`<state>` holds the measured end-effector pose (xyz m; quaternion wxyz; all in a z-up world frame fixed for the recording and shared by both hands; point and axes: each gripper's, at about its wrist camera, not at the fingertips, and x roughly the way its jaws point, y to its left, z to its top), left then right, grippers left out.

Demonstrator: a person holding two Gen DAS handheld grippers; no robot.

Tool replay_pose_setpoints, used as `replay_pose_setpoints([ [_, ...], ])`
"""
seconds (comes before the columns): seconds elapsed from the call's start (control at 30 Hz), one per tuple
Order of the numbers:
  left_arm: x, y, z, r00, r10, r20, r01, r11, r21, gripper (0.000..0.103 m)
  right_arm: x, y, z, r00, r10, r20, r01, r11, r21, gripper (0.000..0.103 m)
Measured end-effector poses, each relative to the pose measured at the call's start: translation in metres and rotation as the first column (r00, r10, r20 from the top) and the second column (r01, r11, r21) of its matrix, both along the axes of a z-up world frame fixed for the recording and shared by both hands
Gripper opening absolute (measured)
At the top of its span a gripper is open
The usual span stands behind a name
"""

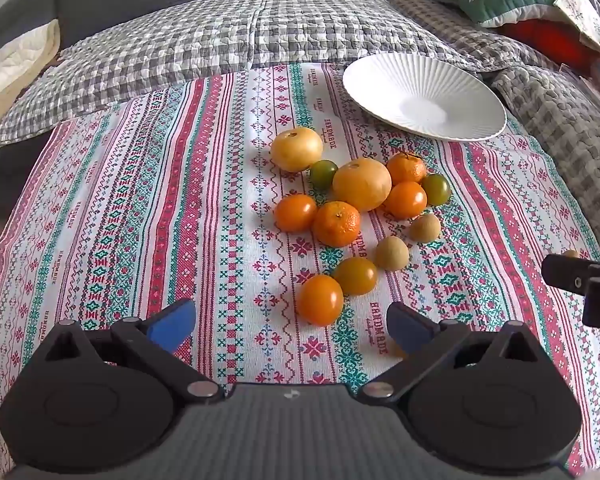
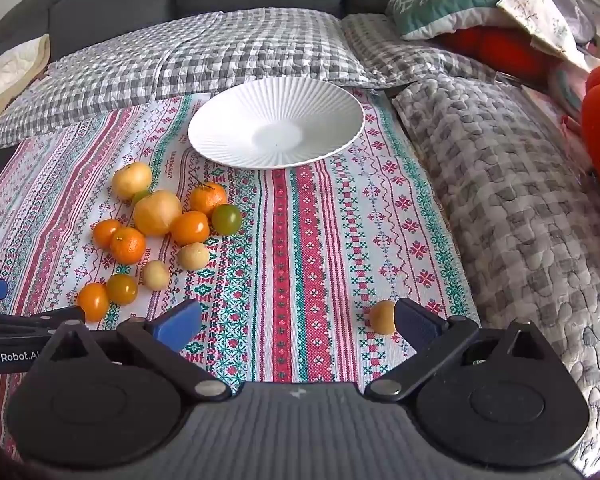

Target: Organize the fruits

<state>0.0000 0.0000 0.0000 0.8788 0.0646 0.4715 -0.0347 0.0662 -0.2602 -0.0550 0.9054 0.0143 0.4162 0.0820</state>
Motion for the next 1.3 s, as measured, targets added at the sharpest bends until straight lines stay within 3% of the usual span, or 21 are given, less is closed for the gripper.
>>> replay_pose_setpoints([
  [1.3, 0.0001, -0.0004, -0.0004, 1.000, 0.000, -0.001, 0.000, 1.000, 0.002, 0.098, 0.0008, 0.0010, -0.0017, 1.000, 0.005, -0.006, -0.005, 1.000, -0.013, 0.103],
])
